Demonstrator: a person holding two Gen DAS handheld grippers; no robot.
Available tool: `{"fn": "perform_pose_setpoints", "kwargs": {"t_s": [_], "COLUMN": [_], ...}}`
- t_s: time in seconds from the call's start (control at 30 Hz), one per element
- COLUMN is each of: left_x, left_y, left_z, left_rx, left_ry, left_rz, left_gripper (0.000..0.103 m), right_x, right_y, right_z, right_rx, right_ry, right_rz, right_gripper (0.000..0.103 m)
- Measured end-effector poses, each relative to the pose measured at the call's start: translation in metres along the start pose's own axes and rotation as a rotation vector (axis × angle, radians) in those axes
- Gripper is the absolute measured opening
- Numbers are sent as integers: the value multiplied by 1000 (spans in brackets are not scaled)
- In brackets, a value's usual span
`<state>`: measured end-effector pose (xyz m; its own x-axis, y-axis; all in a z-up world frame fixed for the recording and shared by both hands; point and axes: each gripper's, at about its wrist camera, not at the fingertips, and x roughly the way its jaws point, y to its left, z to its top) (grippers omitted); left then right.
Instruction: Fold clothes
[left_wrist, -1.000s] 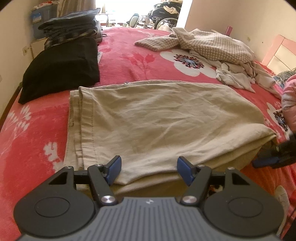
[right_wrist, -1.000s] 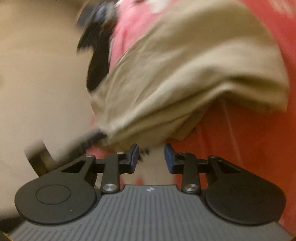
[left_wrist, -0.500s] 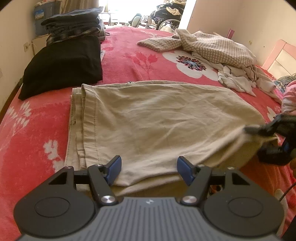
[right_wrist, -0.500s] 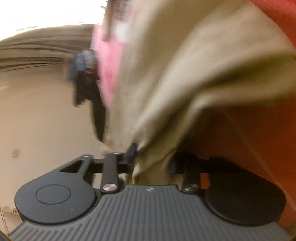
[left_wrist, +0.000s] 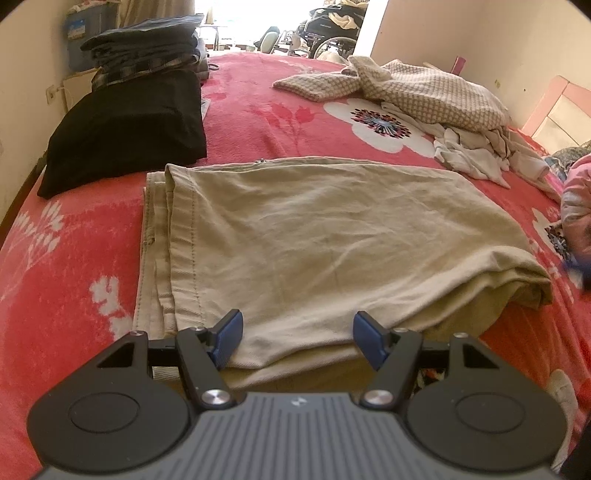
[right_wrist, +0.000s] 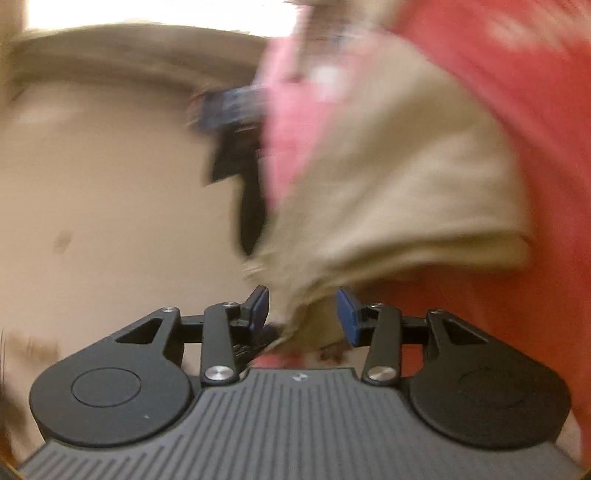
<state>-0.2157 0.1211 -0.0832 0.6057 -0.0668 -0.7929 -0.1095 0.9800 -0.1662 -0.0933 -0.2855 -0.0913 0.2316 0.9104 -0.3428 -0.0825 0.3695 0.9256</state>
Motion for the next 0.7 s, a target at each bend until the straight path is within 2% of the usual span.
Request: {"fn": "perform_pose_setpoints", "kwargs": {"t_s": [0.07, 0.13, 0.2, 0.27, 0.3, 0.37, 0.4, 0.5, 0.57, 0.6, 0.7], "left_x": [0, -2, -6, -12, -17, -30, -35, -39, -29, -23, 3], "left_y": [1, 1, 0, 0, 1, 0, 0, -8, -16, -18, -23], "left_z": [0, 0, -2, -3, -3, 0, 3, 13, 17, 17, 14], "left_rx": [0, 3, 14, 34, 46, 74, 91, 153, 189, 200, 221], "left_ry": [0, 0, -3, -14, -23, -75, -97, -128, -110, -96, -7], "left_rz": [0, 4, 14, 23, 28, 40, 31, 4, 3, -1, 24], "left_gripper": [68, 67, 66, 63, 62, 63, 63, 65, 65, 65, 66], "right_x": [-8, -3, 16, 61, 75, 77, 69, 25, -6, -16, -39], "right_y": [32, 54, 62, 51, 35, 17, 19, 46, 45, 35, -8], "right_z": [6, 13, 12, 12, 10, 8, 11, 21, 31, 36, 48], "right_rx": [-153, -310, -501, -631, -664, -701, -687, -613, -520, -437, -137], "right_ry": [-62, -137, -146, -45, 39, 102, 95, -55, -136, -149, -176], "right_rz": [-9, -84, -238, -469, -591, -635, -627, -519, -529, -544, -548], "right_gripper": [40, 39, 39, 38, 35, 32, 32, 36, 48, 56, 57]}}
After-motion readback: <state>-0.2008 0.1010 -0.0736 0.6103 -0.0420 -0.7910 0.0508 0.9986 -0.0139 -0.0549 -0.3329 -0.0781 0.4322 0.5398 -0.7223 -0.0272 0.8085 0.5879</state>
